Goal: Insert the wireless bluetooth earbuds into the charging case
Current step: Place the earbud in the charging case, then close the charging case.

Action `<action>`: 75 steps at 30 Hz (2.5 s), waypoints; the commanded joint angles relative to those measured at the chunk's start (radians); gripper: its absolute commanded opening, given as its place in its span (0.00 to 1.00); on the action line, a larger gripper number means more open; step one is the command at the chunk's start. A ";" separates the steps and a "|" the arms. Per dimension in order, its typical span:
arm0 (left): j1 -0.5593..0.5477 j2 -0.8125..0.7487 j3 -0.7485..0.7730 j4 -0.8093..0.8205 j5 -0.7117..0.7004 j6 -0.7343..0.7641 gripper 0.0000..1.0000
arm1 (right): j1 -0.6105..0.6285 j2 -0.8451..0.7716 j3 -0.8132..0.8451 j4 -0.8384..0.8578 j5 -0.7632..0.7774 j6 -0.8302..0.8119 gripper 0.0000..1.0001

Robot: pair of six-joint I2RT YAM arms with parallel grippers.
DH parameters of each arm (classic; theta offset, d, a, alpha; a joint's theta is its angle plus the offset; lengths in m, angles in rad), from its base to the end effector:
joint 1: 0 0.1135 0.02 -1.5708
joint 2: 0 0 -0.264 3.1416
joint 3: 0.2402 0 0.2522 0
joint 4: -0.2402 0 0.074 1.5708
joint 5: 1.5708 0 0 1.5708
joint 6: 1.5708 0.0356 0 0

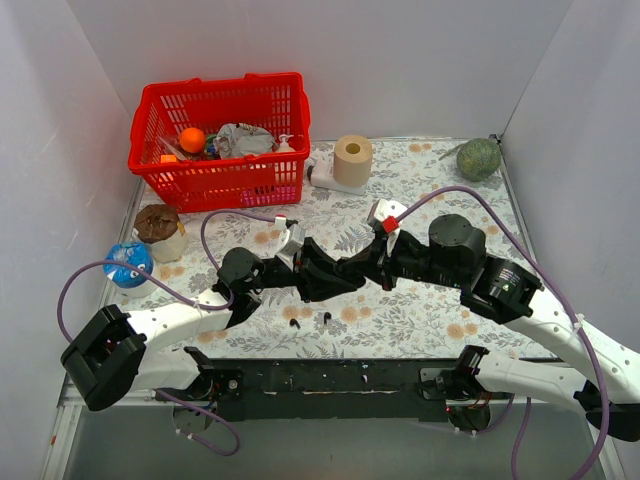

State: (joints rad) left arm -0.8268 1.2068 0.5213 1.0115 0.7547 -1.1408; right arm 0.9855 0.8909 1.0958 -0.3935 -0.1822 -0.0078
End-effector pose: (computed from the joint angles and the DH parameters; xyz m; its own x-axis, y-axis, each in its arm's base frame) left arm 0.1502 -0.1992 0.2836 -0.7963 -0.1126 -0.5943 0.6038 -0.2076 -0.7696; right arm 0.0989 0.1609 0.4069 -0.0964 -0.1593 -0.9825 -0.9189 0.3937 0.0263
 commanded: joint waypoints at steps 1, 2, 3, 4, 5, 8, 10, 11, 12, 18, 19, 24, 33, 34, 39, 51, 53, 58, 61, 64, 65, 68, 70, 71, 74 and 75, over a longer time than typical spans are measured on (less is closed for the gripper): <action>-0.002 -0.006 0.037 0.039 0.003 -0.004 0.00 | 0.013 0.000 -0.008 0.025 0.016 -0.012 0.01; -0.002 -0.006 0.039 0.041 0.000 -0.005 0.00 | 0.015 0.000 -0.008 0.024 0.016 -0.012 0.01; -0.002 -0.007 0.039 0.041 -0.002 -0.004 0.00 | 0.016 0.000 -0.008 0.021 0.018 -0.014 0.01; -0.002 -0.007 0.039 0.039 -0.005 -0.002 0.00 | 0.019 0.000 -0.008 0.016 0.018 -0.014 0.01; -0.002 -0.009 0.039 0.036 -0.006 0.000 0.00 | 0.019 0.003 -0.005 0.012 0.018 -0.014 0.01; -0.002 -0.012 0.042 0.036 -0.012 0.004 0.00 | 0.024 0.005 -0.002 0.002 0.018 -0.014 0.01; -0.002 -0.012 0.042 0.036 -0.020 0.006 0.00 | 0.025 0.003 -0.001 -0.002 0.023 -0.012 0.01; -0.002 -0.013 0.042 0.033 -0.018 0.009 0.00 | 0.025 0.000 -0.001 -0.004 0.026 -0.011 0.01; -0.002 -0.013 0.043 0.032 -0.021 0.010 0.00 | 0.025 0.000 0.003 -0.004 0.027 -0.011 0.03; -0.002 -0.023 0.037 0.026 -0.034 0.018 0.00 | 0.025 -0.007 0.018 -0.007 0.044 0.000 0.23; -0.002 -0.024 0.036 0.025 -0.037 0.018 0.00 | 0.025 -0.010 0.019 -0.005 0.047 0.002 0.25; -0.002 -0.033 0.025 0.027 -0.044 0.018 0.00 | 0.025 -0.010 0.038 0.011 0.055 0.023 0.38; -0.002 -0.070 -0.018 0.021 -0.054 0.021 0.00 | 0.025 -0.098 0.099 0.113 0.289 0.080 0.47; -0.002 -0.082 -0.026 0.019 -0.055 0.023 0.00 | 0.025 -0.081 0.107 0.082 0.317 0.083 0.44; -0.002 -0.127 -0.052 0.018 -0.061 0.036 0.00 | 0.025 -0.003 0.115 -0.013 0.365 0.101 0.40; -0.002 -0.184 -0.057 -0.021 -0.071 0.056 0.00 | 0.025 0.026 0.052 0.015 0.259 0.124 0.40; -0.002 -0.187 -0.058 -0.024 -0.072 0.058 0.00 | 0.025 0.026 0.049 0.016 0.239 0.124 0.39; -0.002 -0.187 -0.056 -0.027 -0.075 0.059 0.00 | 0.025 0.023 0.038 0.034 0.140 0.112 0.39; -0.002 -0.187 -0.053 -0.030 -0.078 0.061 0.00 | 0.027 0.026 0.038 0.036 0.101 0.106 0.38; -0.002 -0.187 -0.052 -0.033 -0.081 0.062 0.00 | 0.025 0.026 0.035 0.038 0.078 0.106 0.38; -0.002 -0.187 -0.050 -0.034 -0.081 0.062 0.00 | 0.025 0.025 0.033 0.036 0.078 0.106 0.37; -0.002 -0.187 -0.050 -0.036 -0.083 0.064 0.00 | 0.025 0.016 0.027 0.036 0.101 0.111 0.38; -0.002 -0.187 -0.053 -0.037 -0.084 0.064 0.00 | 0.025 0.003 0.021 0.039 0.156 0.117 0.39; -0.002 -0.188 -0.056 -0.039 -0.087 0.062 0.00 | 0.025 -0.004 0.016 0.041 0.208 0.135 0.40; -0.002 -0.199 -0.064 -0.088 -0.167 0.062 0.00 | 0.025 -0.065 -0.029 0.050 0.467 0.187 0.45; -0.002 -0.217 -0.061 -0.187 -0.240 0.052 0.00 | 0.025 -0.107 -0.051 0.070 0.527 0.195 0.45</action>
State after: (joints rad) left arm -0.8276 1.0409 0.4671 0.9611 0.6659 -1.0935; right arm 1.0115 0.8879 1.0920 -0.3893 0.0555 0.1280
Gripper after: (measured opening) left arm 0.280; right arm 0.440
